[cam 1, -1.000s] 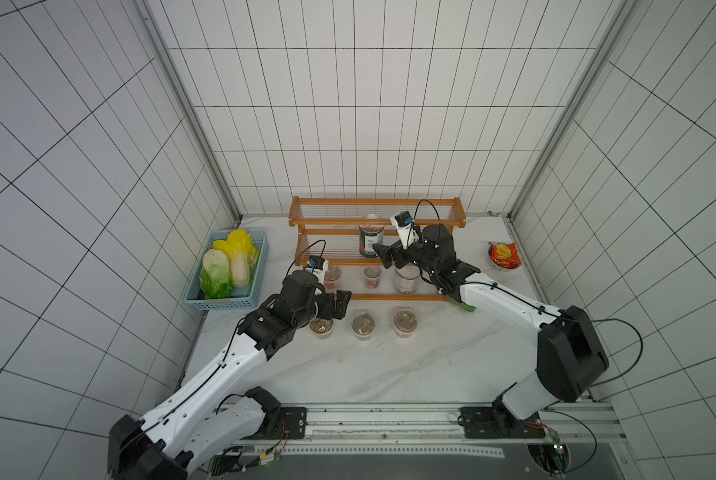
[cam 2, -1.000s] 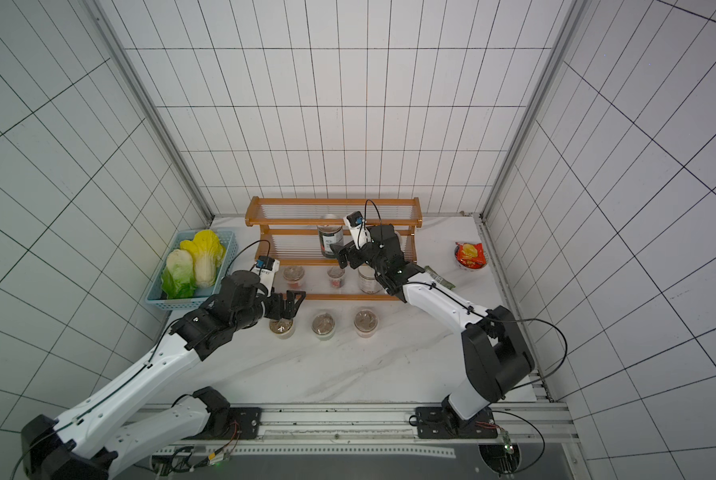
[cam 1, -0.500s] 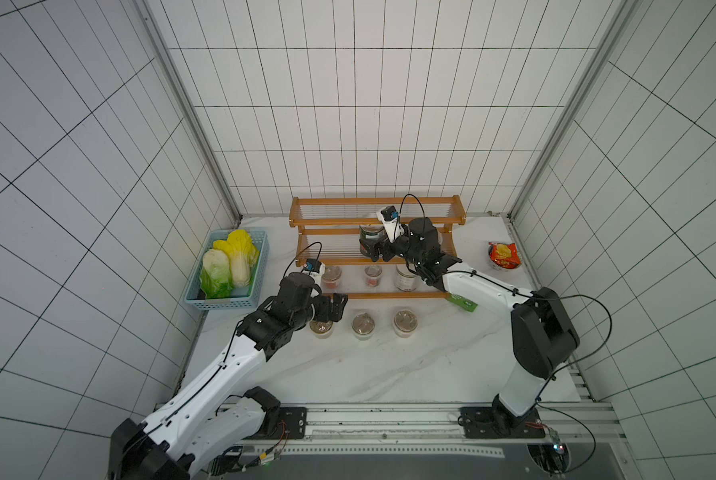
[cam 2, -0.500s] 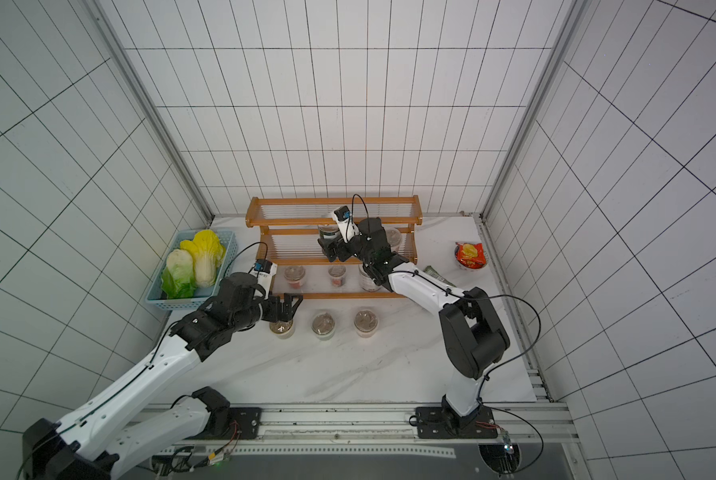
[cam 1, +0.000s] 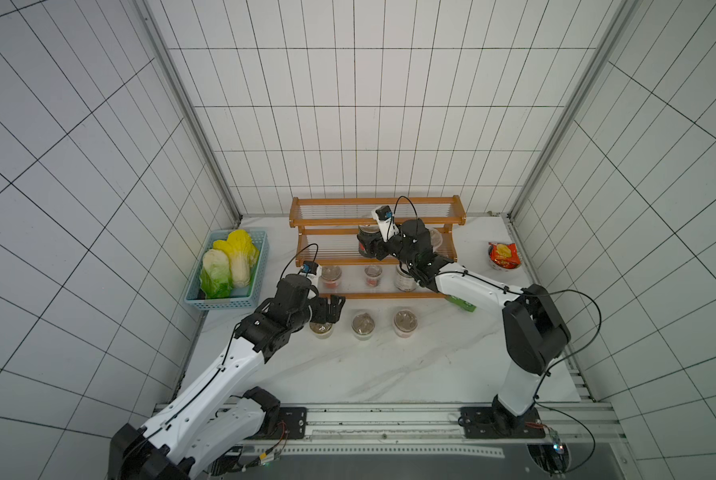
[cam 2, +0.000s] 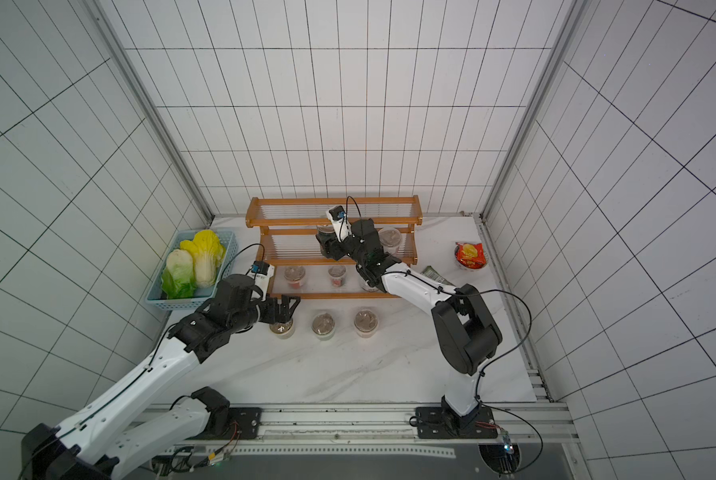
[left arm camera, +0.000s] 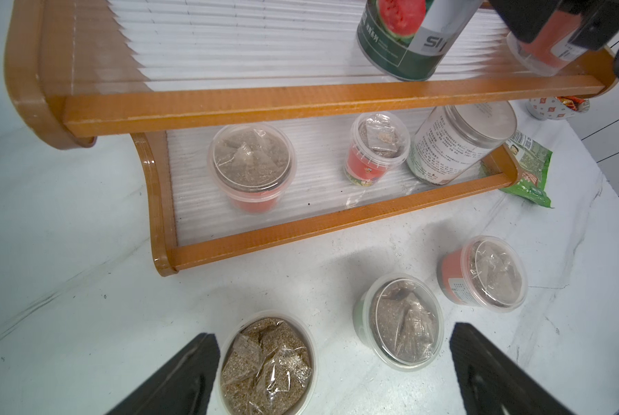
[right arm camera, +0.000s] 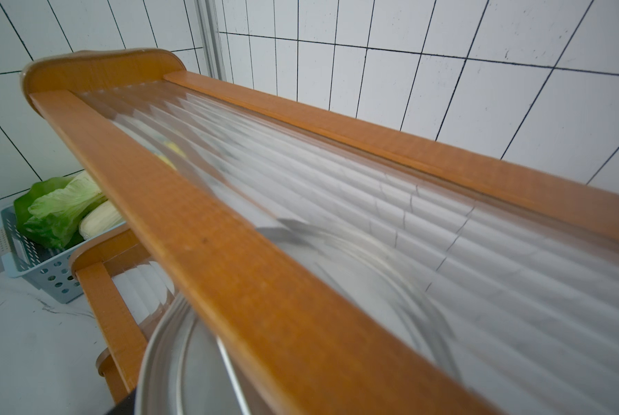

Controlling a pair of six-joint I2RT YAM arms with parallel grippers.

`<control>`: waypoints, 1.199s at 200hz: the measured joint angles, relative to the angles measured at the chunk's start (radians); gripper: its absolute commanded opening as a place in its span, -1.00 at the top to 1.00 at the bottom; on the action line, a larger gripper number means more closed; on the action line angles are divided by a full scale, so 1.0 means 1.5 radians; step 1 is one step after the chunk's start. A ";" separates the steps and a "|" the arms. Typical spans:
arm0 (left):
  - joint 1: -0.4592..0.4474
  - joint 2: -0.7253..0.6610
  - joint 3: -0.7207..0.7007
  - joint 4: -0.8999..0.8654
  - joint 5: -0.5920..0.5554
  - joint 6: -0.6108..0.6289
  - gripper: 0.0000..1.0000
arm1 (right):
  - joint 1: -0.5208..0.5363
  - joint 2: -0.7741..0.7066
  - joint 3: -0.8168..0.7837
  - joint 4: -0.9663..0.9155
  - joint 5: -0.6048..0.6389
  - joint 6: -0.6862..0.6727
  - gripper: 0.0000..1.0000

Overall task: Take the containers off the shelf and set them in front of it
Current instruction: 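Pick up a container from the shelf, then adjust the shelf at the center of the board.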

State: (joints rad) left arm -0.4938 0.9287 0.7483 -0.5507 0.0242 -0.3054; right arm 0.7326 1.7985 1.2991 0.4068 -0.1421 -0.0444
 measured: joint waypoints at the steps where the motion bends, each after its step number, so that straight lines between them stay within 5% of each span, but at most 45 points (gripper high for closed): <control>1: 0.000 0.000 0.000 0.000 0.000 0.000 -0.97 | 0.000 0.000 0.000 0.000 0.000 0.000 -0.42; 240: 0.036 0.050 -0.009 0.035 0.028 0.007 -0.97 | 0.050 -0.106 -0.104 -0.028 0.008 -0.002 -0.39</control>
State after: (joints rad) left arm -0.4397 1.0039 0.7341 -0.4988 0.0666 -0.2951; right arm 0.8070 1.6398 1.1427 0.3645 -0.1295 -0.0475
